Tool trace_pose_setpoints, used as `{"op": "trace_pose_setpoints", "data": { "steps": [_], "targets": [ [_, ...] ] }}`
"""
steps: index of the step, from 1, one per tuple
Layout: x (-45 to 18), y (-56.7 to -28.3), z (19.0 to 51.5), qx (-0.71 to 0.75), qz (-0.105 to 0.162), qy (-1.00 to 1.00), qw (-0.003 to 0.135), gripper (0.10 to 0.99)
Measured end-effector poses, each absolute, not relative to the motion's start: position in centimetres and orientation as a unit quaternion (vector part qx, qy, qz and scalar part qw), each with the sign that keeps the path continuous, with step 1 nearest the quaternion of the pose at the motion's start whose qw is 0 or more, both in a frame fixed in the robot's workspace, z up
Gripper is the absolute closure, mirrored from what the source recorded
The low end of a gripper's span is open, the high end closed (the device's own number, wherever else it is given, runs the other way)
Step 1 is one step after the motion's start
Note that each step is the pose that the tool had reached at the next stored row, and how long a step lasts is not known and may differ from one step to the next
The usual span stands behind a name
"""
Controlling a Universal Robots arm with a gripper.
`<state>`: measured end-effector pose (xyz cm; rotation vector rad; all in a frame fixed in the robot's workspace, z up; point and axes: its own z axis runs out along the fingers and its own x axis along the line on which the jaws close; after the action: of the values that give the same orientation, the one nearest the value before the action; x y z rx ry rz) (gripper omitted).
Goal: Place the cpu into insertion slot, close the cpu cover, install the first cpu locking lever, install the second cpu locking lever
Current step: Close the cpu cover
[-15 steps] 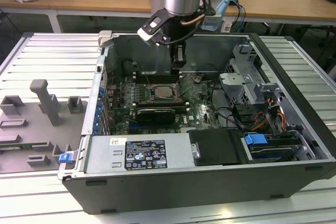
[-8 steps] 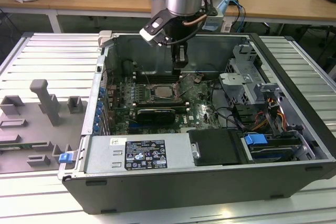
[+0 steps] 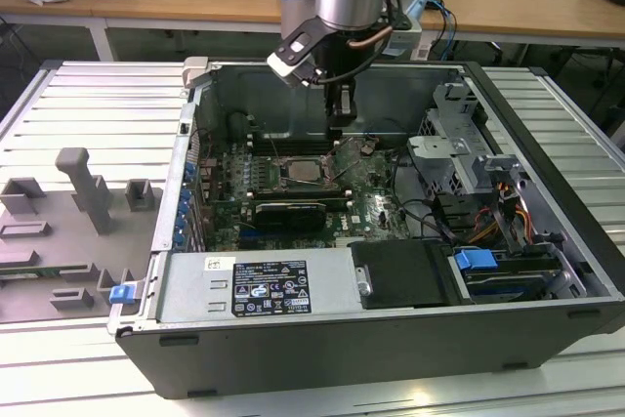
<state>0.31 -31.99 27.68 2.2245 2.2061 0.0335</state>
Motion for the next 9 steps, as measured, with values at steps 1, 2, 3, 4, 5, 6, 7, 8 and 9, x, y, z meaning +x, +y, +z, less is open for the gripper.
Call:
{"op": "trace_pose_setpoints", "data": {
  "steps": [1, 2, 3, 4, 5, 6, 7, 8, 9],
  "targets": [
    [0.4, -32.0, 27.7, 0.710, 0.010, 0.704, 0.005, 0.980],
    [0.5, -32.0, 27.7, 0.710, 0.010, 0.704, 0.005, 0.980],
    [0.6, -32.0, 27.7, 0.710, 0.010, 0.704, 0.005, 0.980],
    [0.8, -32.0, 27.7, 0.710, 0.009, 0.704, 0.006, 0.980],
    [1.0, -32.0, 27.7, 0.710, 0.009, 0.704, 0.006, 0.980],
    [1.2, -32.0, 27.7, 0.710, 0.009, 0.704, 0.006, 0.980],
    [1.4, -32.0, 27.7, 0.710, 0.009, 0.704, 0.006, 0.980],
    [1.7, -32.0, 27.7, 0.710, 0.009, 0.704, 0.006, 0.980],
    [1.9, -32.0, 27.7, 0.710, 0.008, 0.704, 0.006, 0.980]
  ]
}}
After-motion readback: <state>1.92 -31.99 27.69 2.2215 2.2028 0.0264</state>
